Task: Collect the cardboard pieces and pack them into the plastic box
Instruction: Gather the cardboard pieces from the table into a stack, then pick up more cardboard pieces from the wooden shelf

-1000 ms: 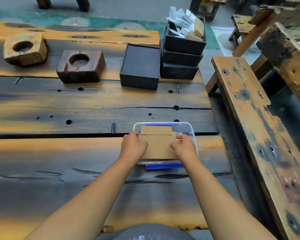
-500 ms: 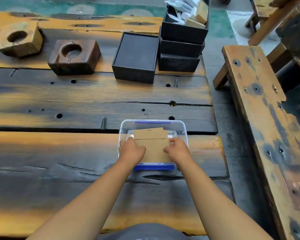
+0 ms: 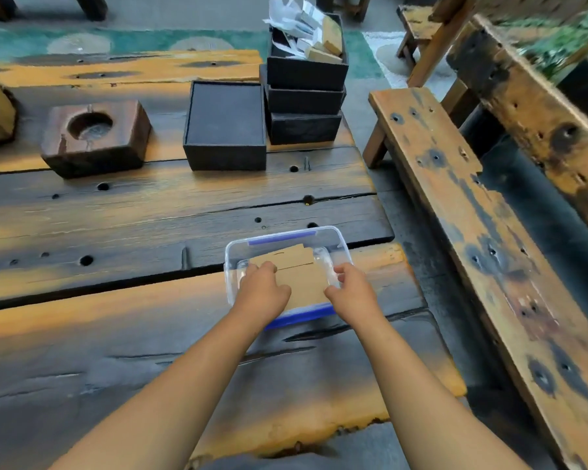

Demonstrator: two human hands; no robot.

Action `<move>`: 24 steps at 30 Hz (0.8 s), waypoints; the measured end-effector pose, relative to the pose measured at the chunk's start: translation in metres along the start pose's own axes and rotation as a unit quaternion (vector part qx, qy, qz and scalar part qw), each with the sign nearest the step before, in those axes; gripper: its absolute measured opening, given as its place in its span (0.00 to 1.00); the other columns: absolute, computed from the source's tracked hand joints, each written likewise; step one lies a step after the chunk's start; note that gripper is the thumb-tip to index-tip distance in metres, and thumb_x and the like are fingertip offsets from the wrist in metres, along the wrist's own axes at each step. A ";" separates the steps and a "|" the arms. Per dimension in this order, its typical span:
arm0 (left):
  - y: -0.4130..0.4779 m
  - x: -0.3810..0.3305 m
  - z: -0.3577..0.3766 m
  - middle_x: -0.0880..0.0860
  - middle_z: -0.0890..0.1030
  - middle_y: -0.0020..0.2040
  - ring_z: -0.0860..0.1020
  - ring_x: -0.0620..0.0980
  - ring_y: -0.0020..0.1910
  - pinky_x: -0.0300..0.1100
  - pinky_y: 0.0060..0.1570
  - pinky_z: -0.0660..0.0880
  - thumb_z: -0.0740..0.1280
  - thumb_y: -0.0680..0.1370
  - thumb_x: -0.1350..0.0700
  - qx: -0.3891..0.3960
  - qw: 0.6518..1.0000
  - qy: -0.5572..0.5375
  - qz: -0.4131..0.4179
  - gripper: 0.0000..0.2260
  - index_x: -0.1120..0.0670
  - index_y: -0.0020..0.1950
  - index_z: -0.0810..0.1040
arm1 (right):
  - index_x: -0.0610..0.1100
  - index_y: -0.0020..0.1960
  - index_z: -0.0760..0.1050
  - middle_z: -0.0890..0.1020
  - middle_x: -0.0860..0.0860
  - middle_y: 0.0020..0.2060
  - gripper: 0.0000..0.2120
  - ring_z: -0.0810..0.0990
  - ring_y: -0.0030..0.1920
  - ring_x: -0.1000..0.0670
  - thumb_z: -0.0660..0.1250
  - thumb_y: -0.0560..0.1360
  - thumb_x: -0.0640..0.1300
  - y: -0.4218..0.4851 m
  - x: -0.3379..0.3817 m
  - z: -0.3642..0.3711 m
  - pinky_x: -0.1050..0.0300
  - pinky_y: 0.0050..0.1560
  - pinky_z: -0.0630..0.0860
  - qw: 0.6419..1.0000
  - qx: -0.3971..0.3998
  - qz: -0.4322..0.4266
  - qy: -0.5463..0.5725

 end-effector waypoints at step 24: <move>-0.335 -0.139 0.261 0.58 0.80 0.62 0.77 0.59 0.63 0.44 0.57 0.73 0.63 0.76 0.56 0.313 0.738 0.314 0.508 0.14 0.56 0.60 0.78 | 0.44 0.57 0.77 0.77 0.53 0.39 0.14 0.80 0.49 0.45 0.71 0.73 0.45 -0.400 -0.305 -0.106 0.50 0.57 0.76 0.811 -0.413 0.336 0.244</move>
Point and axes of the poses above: each hand's wrist, its own y-axis towards the middle knuckle, its own z-axis out of the palm, x = y × z, the point moved 1 cm from there along y, towards the middle knuckle
